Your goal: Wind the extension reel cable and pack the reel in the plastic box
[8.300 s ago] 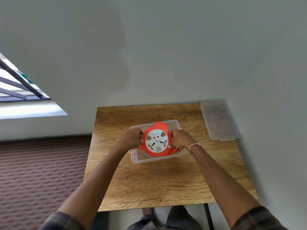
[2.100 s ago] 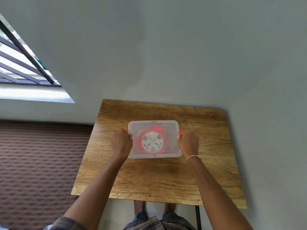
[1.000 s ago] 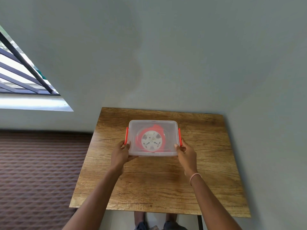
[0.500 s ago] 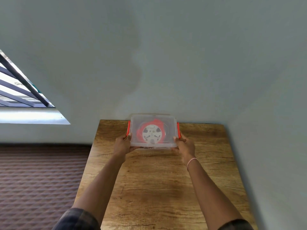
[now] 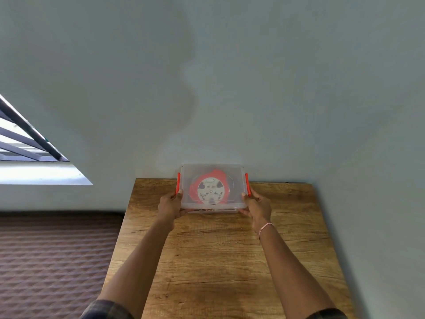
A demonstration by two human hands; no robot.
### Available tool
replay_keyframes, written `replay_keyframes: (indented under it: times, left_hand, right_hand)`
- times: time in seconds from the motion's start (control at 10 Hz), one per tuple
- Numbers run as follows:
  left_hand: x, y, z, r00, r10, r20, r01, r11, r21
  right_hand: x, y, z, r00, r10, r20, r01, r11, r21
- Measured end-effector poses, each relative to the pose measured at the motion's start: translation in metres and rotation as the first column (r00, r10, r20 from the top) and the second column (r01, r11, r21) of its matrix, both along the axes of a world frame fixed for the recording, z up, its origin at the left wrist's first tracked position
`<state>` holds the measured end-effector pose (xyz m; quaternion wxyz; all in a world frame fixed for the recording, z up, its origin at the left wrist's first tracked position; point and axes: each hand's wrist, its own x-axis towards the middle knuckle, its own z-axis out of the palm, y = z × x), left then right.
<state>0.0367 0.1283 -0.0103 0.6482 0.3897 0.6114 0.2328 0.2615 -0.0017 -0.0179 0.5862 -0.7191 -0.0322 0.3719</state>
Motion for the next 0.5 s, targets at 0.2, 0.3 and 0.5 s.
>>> replay_keyframes:
  times: [0.2, 0.3, 0.5]
  left_hand:
    - [-0.002, -0.005, 0.011, 0.996, -0.058, -0.062, 0.062, 0.996, 0.061]
    - [-0.007, -0.012, 0.014, 0.941, -0.173, -0.292, 0.256, 0.927, 0.275]
    - [-0.016, -0.021, 0.012, 0.749, -0.037, -0.661, 0.48, 0.719, 0.503]
  right_hand:
    - [-0.006, 0.001, 0.006, 0.997, 0.014, 0.072, -0.01, 0.998, -0.061]
    - [-0.008, -0.003, 0.017, 0.882, 0.262, 0.392, -0.172, 0.953, -0.251]
    - [-0.013, -0.019, 0.053, 0.508, 0.416, 0.754, -0.167, 0.907, -0.388]
